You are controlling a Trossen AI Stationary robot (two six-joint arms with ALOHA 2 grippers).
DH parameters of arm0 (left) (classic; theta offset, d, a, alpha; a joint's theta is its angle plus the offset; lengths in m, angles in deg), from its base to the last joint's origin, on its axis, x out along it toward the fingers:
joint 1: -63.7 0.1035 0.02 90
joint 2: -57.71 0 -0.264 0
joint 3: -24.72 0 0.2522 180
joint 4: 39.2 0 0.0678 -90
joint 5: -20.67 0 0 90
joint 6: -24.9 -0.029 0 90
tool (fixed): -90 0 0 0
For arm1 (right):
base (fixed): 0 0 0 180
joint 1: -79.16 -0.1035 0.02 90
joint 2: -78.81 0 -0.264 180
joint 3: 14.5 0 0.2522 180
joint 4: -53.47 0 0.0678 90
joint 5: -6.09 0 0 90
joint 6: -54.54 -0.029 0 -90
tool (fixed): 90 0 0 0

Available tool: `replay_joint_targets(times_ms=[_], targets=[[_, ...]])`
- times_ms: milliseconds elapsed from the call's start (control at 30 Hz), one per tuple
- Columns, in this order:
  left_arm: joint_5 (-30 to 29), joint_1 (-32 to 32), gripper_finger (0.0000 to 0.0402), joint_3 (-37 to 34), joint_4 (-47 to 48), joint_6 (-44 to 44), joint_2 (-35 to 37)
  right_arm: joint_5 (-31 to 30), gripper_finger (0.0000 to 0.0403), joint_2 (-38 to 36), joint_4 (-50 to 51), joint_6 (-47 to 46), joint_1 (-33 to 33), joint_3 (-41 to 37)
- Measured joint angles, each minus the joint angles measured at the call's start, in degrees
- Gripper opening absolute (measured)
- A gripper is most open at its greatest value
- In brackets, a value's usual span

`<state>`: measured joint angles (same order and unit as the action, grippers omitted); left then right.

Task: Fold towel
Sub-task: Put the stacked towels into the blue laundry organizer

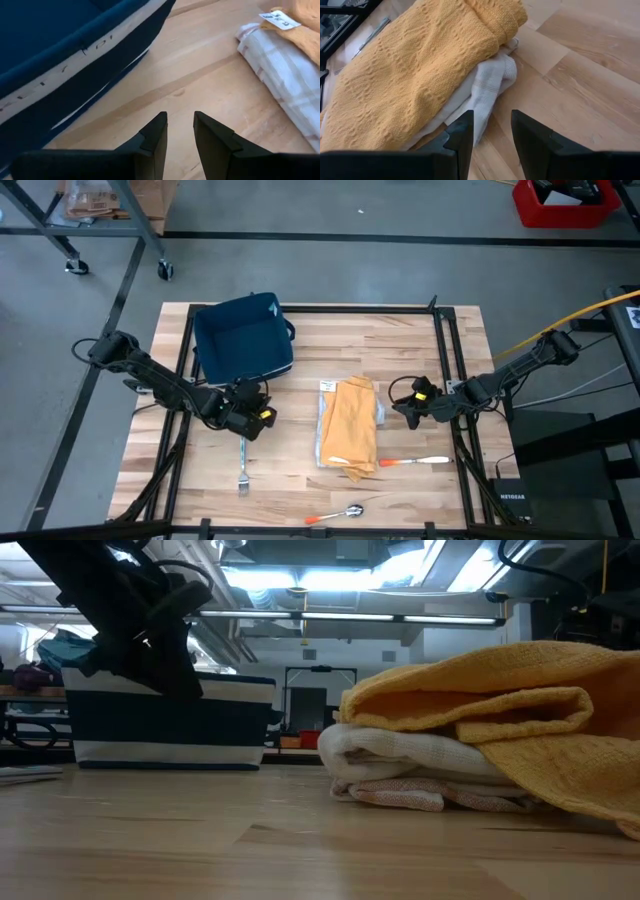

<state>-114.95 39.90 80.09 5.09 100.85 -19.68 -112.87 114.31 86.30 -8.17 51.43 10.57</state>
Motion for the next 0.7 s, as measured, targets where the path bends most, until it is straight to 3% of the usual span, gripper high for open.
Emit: replay_joint_targets(times_ms=[233, 367, 533, 700], targets=[[4.1, 0.0, 0.0088, 0.0, -6.2, 0.8, 0.0, -3.0, 0.0135, 0.0, -1.3, -3.2, 0.0, 0.0], [9.1, 0.0, 0.0094, 0.1, -8.4, -1.8, 0.0, -1.0, 0.0136, 0.0, -4.1, -4.5, 0.0, 0.0], [9.7, 0.0, 0.0134, 0.1, -9.0, -1.5, 0.0, 2.3, 0.0147, 0.7, -7.6, -3.0, 0.0, 0.0], [9.7, 0.6, 0.0180, 0.1, -9.5, -1.2, 0.0, 2.9, 0.0185, 3.0, -10.8, -2.6, 0.0, 0.0]])
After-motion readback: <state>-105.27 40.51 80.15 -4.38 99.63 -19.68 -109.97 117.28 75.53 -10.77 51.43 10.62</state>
